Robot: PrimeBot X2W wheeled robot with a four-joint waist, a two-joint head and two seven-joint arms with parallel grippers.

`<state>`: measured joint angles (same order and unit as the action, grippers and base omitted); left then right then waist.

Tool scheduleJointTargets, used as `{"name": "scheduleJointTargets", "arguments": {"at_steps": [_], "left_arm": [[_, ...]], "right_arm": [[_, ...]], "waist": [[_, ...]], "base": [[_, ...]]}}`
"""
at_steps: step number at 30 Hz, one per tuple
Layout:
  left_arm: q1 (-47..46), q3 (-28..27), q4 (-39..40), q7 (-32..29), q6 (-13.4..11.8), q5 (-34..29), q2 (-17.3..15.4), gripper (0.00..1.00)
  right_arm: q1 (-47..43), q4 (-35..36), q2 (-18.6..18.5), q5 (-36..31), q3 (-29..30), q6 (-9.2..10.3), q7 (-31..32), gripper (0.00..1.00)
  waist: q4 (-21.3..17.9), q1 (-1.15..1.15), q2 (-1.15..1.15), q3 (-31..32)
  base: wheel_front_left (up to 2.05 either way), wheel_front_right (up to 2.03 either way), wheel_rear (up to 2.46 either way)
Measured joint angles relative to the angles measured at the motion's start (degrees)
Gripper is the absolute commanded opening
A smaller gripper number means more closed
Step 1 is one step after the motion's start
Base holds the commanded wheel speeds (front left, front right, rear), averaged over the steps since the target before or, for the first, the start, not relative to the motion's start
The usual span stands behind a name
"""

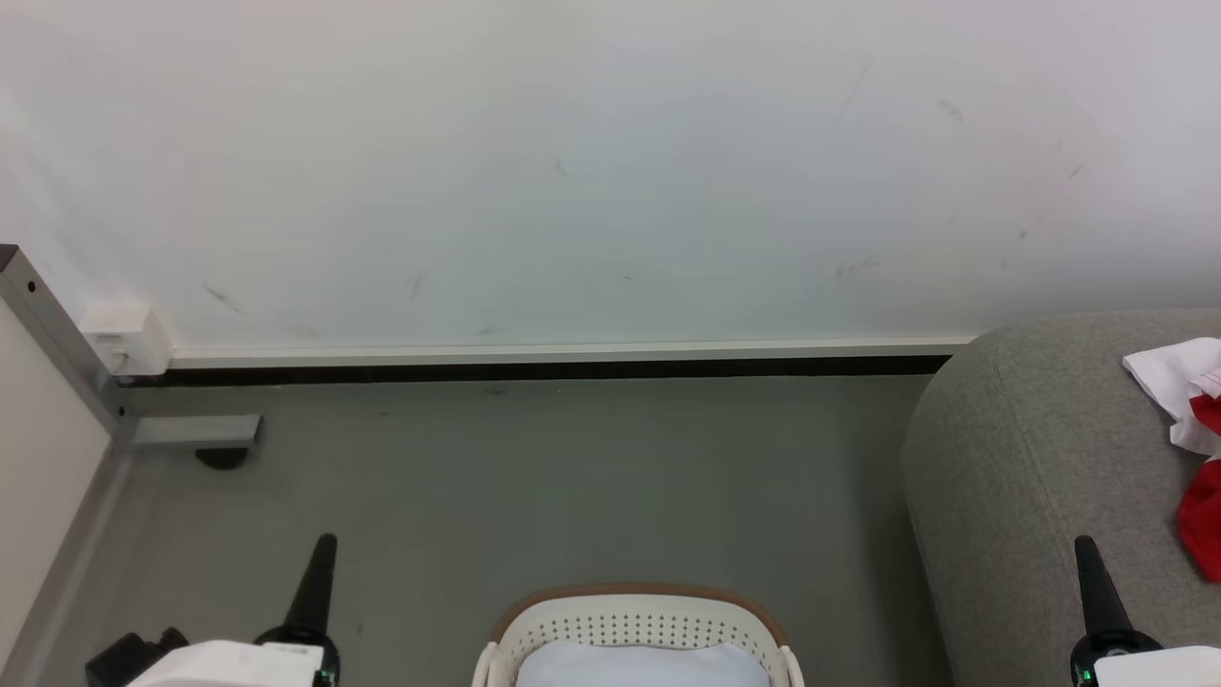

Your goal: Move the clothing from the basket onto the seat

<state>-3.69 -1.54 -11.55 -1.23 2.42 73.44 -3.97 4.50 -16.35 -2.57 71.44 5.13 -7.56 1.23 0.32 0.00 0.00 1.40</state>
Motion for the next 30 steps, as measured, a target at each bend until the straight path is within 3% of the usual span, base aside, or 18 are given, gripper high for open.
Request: {"name": "scheduleJointTargets", "arguments": {"at_steps": [30], "left_arm": [[-1.52, -3.53, 0.65, -3.74, 1.10, 12.96, 0.85, 0.00]], "right_arm": [[1.57, 1.01, -0.52, 14.57, 0.60, 0.01, 3.34, 0.00]], "waist": [[-0.22, 0.00, 0.00, -0.83]], "base": [[0.00, 0.00, 0.00]]}}
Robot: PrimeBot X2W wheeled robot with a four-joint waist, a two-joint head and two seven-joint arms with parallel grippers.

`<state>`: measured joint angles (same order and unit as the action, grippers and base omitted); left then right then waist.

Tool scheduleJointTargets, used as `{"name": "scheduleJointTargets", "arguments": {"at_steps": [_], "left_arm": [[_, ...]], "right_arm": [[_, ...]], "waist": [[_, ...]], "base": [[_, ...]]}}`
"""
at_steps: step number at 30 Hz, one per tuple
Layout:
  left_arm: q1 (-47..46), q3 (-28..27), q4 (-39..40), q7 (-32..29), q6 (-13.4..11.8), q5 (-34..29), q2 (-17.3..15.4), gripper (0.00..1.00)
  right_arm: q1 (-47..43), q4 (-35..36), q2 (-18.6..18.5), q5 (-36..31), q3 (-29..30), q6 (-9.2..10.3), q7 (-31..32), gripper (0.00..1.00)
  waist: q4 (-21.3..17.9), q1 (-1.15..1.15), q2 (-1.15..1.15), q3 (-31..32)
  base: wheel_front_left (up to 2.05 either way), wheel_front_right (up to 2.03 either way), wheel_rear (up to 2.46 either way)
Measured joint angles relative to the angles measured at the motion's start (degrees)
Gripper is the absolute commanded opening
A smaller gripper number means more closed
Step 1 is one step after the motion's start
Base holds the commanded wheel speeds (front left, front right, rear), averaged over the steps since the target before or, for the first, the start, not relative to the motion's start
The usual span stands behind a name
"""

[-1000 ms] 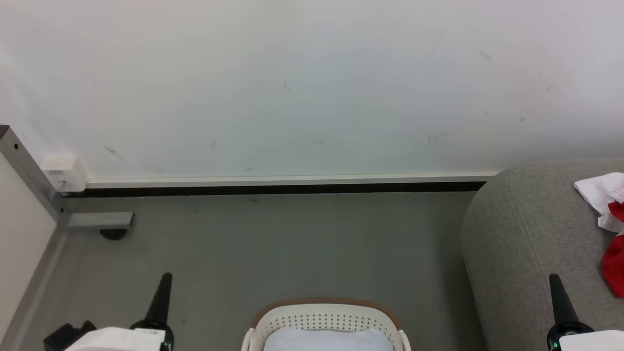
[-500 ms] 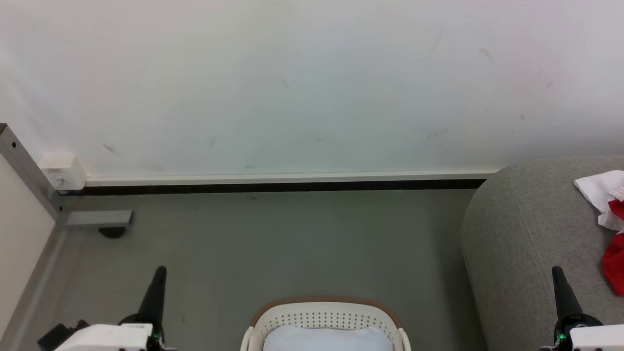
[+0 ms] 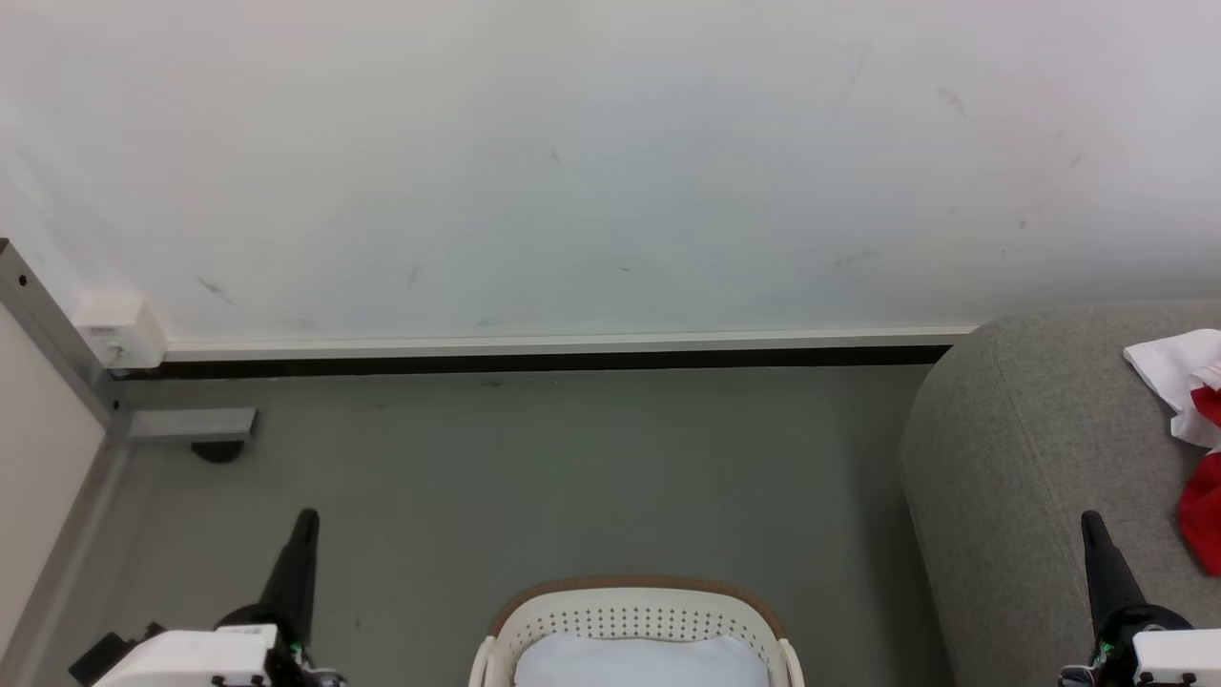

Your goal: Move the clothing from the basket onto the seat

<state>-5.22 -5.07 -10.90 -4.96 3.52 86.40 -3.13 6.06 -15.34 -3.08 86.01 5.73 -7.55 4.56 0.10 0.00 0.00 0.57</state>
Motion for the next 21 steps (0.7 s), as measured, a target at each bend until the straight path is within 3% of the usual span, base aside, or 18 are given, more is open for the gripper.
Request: {"name": "scheduleJointTargets", "arguments": {"at_steps": [21], "left_arm": [[-0.67, -1.67, 0.26, -1.54, 0.49, 5.58, 0.33, 0.00]], "right_arm": [[0.91, 0.46, -0.25, 6.90, 0.18, 0.00, 1.47, 0.00]], "waist": [[-0.12, 0.00, 0.00, -0.45]], "base": [[0.00, 0.00, 0.00]]}}
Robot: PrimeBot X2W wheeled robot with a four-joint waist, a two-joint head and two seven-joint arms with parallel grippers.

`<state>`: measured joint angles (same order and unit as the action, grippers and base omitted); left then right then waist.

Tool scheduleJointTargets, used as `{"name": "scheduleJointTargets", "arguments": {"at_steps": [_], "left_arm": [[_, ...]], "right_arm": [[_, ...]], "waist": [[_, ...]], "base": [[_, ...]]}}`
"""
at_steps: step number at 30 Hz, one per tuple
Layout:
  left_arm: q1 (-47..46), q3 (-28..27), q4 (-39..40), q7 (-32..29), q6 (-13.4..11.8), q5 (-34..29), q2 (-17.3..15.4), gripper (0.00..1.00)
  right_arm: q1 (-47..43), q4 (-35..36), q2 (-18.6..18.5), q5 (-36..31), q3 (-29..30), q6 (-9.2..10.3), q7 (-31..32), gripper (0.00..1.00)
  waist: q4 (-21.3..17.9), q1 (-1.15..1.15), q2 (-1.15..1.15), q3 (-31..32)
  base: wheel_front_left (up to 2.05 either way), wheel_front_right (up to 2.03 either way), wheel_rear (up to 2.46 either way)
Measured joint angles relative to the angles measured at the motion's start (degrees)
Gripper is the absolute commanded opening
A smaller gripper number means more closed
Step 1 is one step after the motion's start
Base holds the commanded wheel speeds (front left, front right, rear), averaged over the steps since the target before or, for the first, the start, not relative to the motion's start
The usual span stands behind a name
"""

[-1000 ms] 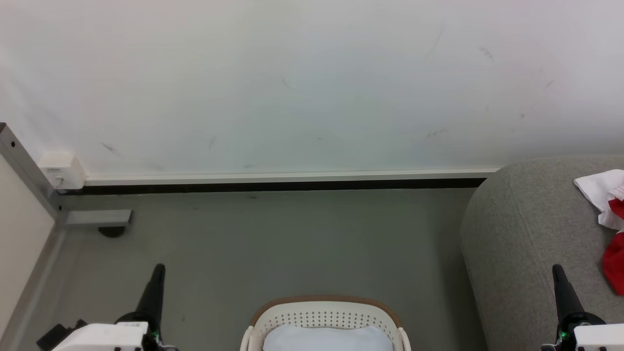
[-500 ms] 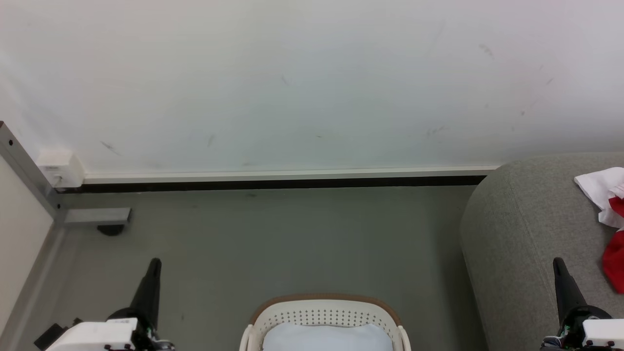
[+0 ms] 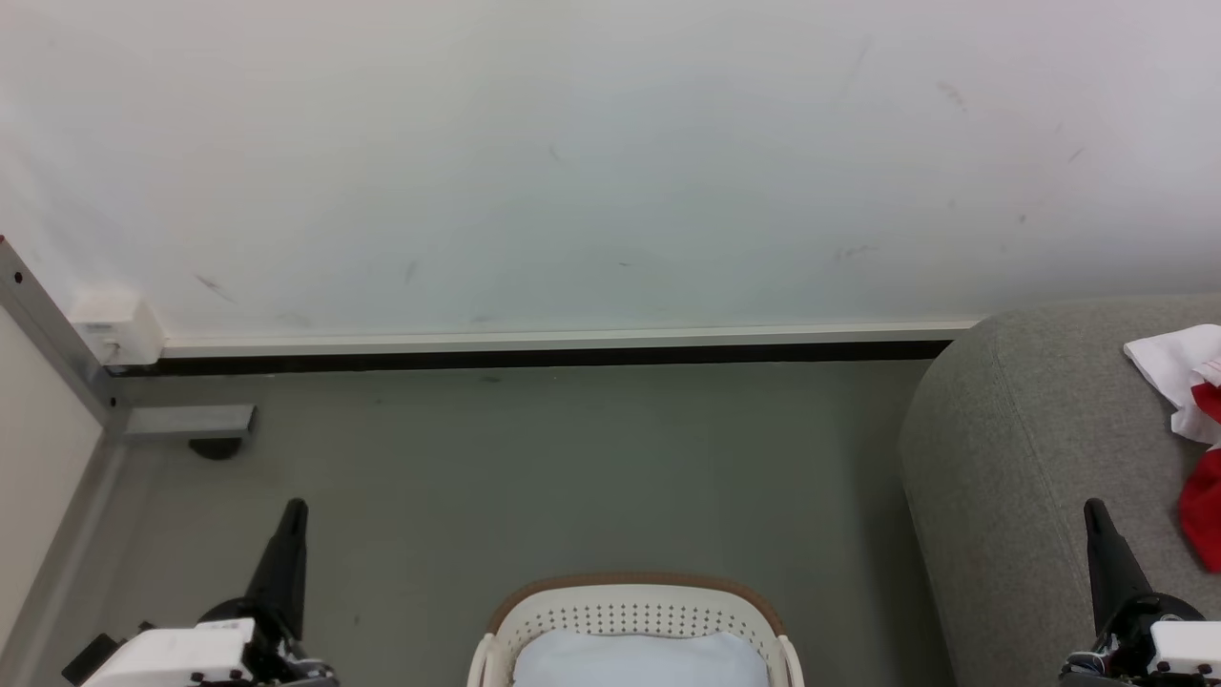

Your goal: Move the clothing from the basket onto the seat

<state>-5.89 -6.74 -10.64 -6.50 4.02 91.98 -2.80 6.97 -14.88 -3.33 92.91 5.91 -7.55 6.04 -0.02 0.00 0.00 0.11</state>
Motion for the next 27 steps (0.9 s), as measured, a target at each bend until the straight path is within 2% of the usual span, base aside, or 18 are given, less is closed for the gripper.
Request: {"name": "scheduleJointTargets", "arguments": {"at_steps": [27], "left_arm": [[-0.01, 0.01, 0.00, -0.01, 0.00, 0.00, 0.01, 0.00]], "right_arm": [[0.02, 0.01, -0.25, 0.27, -0.27, 0.00, -0.13, 0.00]], "waist": [[0.00, 0.00, 0.00, 0.00]], "base": [[0.00, 0.00, 0.00]]}}
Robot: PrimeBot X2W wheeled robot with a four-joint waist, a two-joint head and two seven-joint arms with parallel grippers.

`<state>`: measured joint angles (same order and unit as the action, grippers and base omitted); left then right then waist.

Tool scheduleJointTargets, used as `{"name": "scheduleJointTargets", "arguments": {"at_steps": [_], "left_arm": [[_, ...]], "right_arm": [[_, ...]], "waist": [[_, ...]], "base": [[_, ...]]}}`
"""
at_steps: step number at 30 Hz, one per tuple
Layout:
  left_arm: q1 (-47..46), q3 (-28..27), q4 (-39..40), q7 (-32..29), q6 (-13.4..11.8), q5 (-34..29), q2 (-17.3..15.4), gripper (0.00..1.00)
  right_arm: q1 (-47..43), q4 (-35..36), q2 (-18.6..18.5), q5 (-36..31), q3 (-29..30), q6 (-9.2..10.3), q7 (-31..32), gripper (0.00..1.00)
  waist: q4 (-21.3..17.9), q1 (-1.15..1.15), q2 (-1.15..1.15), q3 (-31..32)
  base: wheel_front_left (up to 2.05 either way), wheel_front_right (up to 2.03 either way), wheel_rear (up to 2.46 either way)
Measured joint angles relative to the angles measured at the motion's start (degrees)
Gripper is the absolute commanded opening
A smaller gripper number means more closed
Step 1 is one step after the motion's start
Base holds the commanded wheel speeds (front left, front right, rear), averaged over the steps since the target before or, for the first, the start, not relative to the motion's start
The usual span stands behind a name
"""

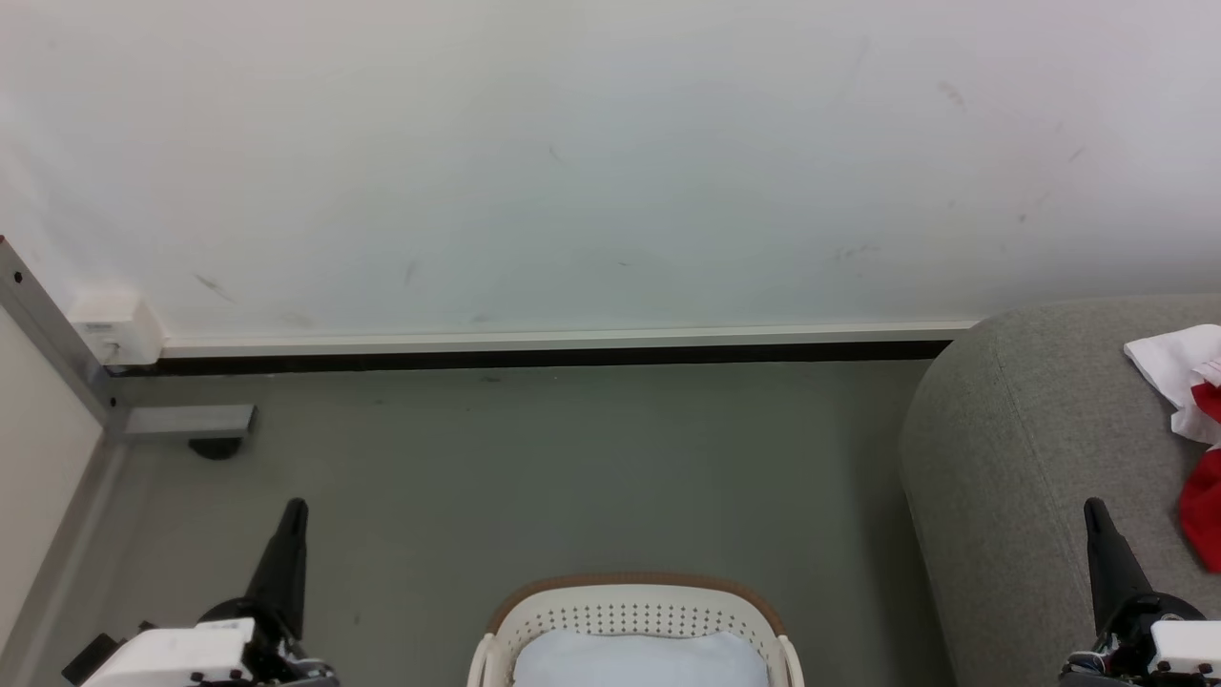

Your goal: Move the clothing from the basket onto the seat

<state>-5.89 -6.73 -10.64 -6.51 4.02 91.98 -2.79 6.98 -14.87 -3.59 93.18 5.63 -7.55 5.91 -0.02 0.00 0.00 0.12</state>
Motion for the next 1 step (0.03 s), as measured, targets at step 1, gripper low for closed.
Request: {"name": "scheduleJointTargets", "arguments": {"at_steps": [1], "left_arm": [[0.00, 0.00, 0.00, 0.00, 0.00, 0.00, 0.00, 0.00]], "right_arm": [[0.00, 0.00, -0.01, 0.00, -0.01, 0.00, 0.00, 0.00]], "waist": [[0.00, 0.00, 0.00, 0.00]], "base": [[0.00, 0.00, 0.00]]}}
